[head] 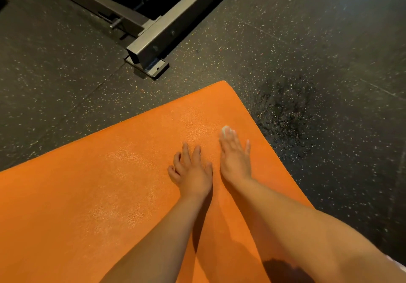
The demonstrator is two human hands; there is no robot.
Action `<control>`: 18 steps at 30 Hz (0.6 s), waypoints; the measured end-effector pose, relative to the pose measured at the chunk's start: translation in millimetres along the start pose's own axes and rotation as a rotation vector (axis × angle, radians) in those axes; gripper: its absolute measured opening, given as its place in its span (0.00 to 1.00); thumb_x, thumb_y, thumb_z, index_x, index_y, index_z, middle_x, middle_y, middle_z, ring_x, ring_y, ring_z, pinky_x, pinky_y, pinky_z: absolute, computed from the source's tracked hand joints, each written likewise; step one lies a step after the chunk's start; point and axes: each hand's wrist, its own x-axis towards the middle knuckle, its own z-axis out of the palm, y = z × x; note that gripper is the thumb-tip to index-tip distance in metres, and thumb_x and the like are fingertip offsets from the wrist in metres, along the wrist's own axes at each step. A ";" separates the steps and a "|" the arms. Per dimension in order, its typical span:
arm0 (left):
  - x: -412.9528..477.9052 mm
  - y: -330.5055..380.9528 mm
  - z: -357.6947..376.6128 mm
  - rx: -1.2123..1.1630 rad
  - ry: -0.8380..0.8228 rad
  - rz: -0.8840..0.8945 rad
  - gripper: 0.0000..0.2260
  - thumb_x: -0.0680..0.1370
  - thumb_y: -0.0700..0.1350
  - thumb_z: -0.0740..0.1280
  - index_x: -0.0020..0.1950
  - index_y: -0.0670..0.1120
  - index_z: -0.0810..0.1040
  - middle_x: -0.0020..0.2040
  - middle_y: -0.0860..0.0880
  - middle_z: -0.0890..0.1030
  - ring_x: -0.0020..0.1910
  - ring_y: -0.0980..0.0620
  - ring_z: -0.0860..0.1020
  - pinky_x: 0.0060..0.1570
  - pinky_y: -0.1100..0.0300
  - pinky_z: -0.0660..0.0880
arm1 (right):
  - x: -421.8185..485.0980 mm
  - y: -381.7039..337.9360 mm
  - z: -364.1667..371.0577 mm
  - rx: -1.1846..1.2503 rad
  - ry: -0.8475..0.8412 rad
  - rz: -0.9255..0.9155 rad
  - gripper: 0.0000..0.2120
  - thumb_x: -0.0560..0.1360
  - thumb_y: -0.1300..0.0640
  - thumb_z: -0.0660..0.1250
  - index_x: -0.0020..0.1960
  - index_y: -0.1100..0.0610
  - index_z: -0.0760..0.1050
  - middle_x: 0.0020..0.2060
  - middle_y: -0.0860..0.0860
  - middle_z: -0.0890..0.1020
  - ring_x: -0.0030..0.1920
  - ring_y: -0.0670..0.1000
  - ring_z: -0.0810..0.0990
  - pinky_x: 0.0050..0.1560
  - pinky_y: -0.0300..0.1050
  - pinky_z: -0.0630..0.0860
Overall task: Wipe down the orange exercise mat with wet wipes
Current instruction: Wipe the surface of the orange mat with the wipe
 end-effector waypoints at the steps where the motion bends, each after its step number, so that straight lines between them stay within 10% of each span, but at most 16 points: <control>1: -0.3 2.7 0.3 0.007 0.002 0.001 0.26 0.82 0.59 0.57 0.80 0.60 0.56 0.83 0.52 0.43 0.79 0.44 0.46 0.74 0.40 0.45 | -3.1 -4.0 1.3 0.005 -0.045 -0.080 0.33 0.83 0.62 0.54 0.83 0.47 0.46 0.82 0.44 0.45 0.81 0.46 0.40 0.79 0.62 0.37; 5: 0.1 8.5 0.5 0.045 -0.040 0.087 0.26 0.83 0.60 0.56 0.81 0.61 0.54 0.83 0.54 0.43 0.79 0.44 0.46 0.75 0.40 0.46 | -1.4 14.3 -8.4 -0.078 -0.084 -0.161 0.31 0.84 0.59 0.52 0.83 0.47 0.45 0.82 0.43 0.43 0.81 0.48 0.39 0.79 0.64 0.40; 12: -1.8 10.8 2.0 0.071 -0.040 0.084 0.27 0.82 0.60 0.56 0.81 0.61 0.52 0.83 0.54 0.43 0.79 0.44 0.47 0.75 0.40 0.46 | 5.7 46.5 -33.8 -0.007 0.016 0.404 0.30 0.85 0.58 0.51 0.83 0.51 0.42 0.82 0.47 0.42 0.82 0.50 0.40 0.78 0.66 0.43; 18: 14.6 27.3 0.1 0.143 -0.028 0.124 0.27 0.82 0.58 0.55 0.81 0.60 0.53 0.83 0.51 0.46 0.78 0.42 0.50 0.74 0.41 0.51 | 7.9 18.7 -20.9 -0.102 -0.126 -0.068 0.32 0.84 0.59 0.51 0.83 0.50 0.39 0.82 0.47 0.39 0.81 0.48 0.36 0.78 0.64 0.37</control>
